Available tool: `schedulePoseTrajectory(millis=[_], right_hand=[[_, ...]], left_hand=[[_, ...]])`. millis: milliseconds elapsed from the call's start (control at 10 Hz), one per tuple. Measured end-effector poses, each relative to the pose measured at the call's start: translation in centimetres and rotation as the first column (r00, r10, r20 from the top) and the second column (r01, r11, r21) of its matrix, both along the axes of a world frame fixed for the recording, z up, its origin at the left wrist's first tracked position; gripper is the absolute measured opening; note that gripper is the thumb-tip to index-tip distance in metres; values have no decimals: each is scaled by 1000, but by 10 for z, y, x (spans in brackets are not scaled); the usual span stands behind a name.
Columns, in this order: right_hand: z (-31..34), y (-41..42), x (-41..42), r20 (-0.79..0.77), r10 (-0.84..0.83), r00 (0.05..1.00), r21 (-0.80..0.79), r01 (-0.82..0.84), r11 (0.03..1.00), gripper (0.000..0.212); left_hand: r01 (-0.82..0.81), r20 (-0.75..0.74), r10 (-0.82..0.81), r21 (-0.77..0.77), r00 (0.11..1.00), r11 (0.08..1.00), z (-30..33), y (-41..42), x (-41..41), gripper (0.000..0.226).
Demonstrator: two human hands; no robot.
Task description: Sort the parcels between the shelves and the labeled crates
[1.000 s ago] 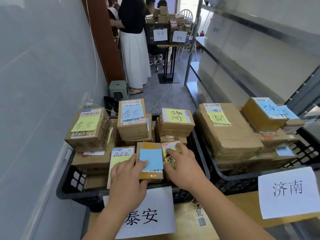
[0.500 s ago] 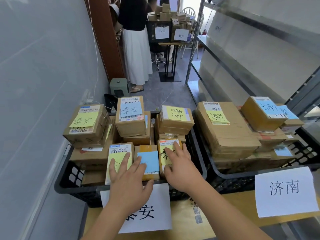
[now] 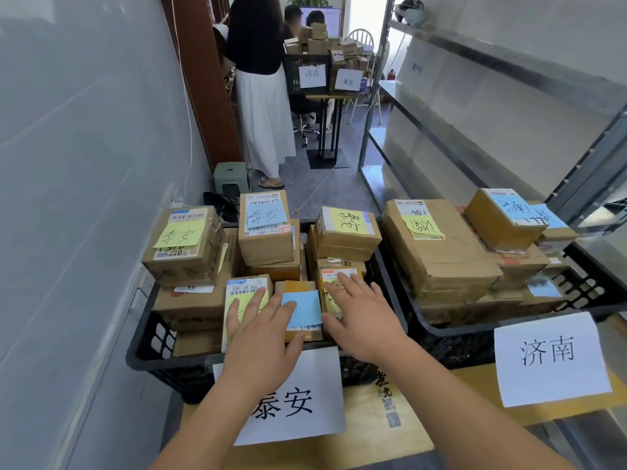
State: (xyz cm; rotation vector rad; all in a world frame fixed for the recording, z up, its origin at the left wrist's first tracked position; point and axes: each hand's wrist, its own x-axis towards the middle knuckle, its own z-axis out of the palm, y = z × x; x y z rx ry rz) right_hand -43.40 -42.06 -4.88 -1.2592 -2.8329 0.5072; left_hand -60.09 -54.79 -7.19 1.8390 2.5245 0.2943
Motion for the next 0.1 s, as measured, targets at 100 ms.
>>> schedulePoseTrajectory(millis=[100], right_hand=[[5, -7, 2, 16, 14, 1000, 26, -15, 1000, 69]], left_hand=[[37, 13, -37, -4, 999, 999, 11, 2, 3, 63]])
